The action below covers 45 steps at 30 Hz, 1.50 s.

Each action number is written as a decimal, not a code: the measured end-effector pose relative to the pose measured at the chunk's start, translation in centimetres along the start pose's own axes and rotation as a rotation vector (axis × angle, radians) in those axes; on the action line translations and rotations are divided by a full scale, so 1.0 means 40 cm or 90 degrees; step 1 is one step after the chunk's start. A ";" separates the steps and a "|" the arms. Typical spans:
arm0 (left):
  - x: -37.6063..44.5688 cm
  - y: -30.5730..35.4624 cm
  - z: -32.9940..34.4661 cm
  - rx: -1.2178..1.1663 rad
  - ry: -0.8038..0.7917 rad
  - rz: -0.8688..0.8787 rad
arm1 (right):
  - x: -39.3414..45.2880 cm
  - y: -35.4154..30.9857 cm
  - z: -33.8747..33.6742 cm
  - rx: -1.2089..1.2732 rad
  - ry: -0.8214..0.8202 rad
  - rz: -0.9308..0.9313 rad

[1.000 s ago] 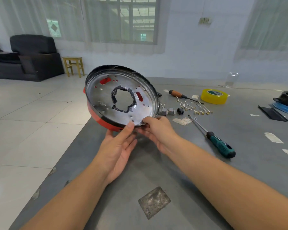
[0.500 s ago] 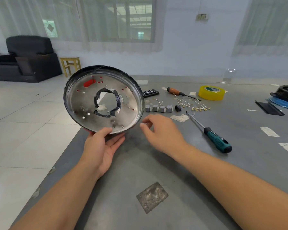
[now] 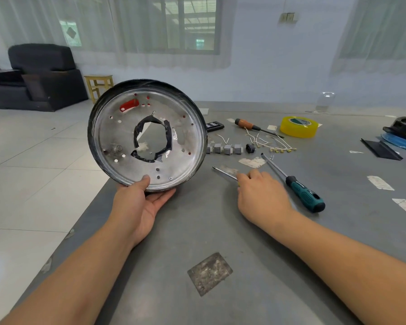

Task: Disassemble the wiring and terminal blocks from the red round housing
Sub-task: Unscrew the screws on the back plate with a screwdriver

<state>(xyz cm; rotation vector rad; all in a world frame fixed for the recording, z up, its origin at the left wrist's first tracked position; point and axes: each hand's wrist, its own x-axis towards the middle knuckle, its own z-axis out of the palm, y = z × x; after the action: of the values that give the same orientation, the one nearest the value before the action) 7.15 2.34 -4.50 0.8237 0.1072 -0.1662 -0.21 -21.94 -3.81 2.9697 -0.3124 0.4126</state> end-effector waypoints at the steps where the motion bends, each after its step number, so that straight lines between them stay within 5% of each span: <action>1: 0.000 0.000 0.000 -0.002 -0.001 -0.001 | 0.003 0.003 0.000 -0.001 -0.006 -0.011; 5: 0.005 -0.001 0.000 -0.008 0.001 -0.003 | 0.018 0.006 0.005 0.122 0.016 -0.009; 11: 0.012 -0.003 -0.008 -0.008 0.004 0.009 | 0.005 -0.026 0.002 0.717 0.042 0.105; 17: 0.026 0.002 -0.015 0.031 0.010 0.039 | -0.007 -0.068 0.000 0.940 0.013 0.049; 30: 0.041 0.024 -0.030 0.076 0.039 0.108 | -0.015 -0.071 -0.004 0.795 -0.129 -0.071; 45: 0.043 0.011 -0.028 0.104 0.047 0.142 | -0.022 -0.081 0.000 0.734 -0.085 -0.089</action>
<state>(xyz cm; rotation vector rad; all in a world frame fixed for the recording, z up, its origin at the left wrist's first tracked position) 8.88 3.28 -5.22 0.9986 0.0717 0.0670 -0.34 -18.63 -4.36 4.1067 0.2294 0.4900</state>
